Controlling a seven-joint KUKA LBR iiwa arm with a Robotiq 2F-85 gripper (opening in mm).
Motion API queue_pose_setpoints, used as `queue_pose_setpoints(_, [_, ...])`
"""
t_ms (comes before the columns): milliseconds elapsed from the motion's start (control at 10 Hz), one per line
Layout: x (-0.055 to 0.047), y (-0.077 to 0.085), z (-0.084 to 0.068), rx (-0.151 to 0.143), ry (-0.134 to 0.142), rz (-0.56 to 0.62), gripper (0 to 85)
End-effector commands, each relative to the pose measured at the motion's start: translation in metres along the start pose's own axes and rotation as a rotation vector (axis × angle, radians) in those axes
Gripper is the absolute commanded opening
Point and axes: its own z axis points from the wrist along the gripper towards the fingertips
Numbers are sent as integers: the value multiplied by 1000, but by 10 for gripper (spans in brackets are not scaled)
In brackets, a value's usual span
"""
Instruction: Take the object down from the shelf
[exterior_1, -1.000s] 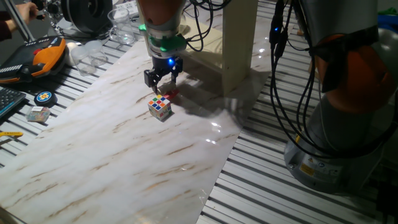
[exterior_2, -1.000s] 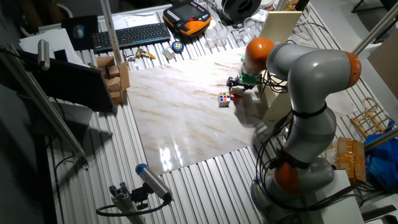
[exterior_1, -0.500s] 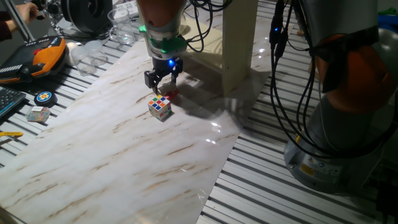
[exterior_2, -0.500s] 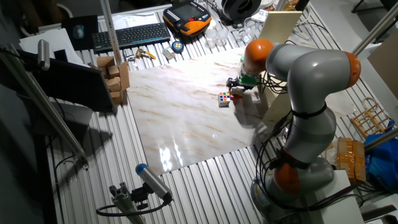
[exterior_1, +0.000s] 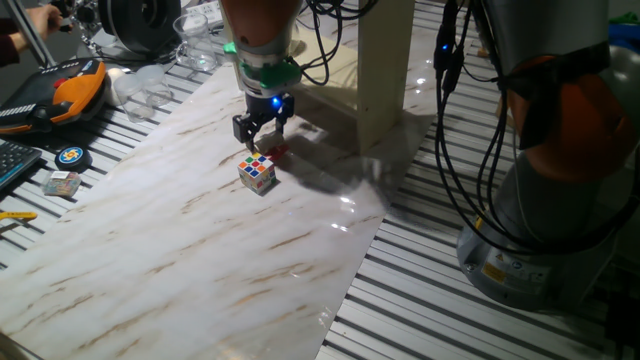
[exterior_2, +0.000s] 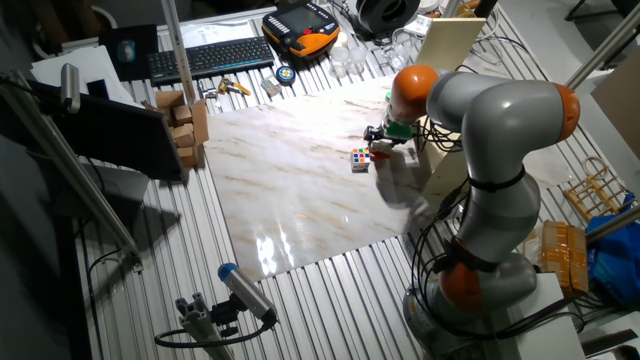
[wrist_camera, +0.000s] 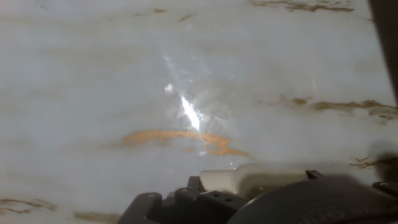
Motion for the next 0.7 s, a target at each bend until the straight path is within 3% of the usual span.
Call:
queue_pose_setpoints(0, [0,0,0,-4,-2,3,510])
queue_pose_setpoints(200, [1,0,1,-14,3,11,510])
queue_pose_setpoints(300, [1,0,2,-21,6,17,680])
queue_pose_setpoints(600, [2,-1,2,-10,-4,17,680])
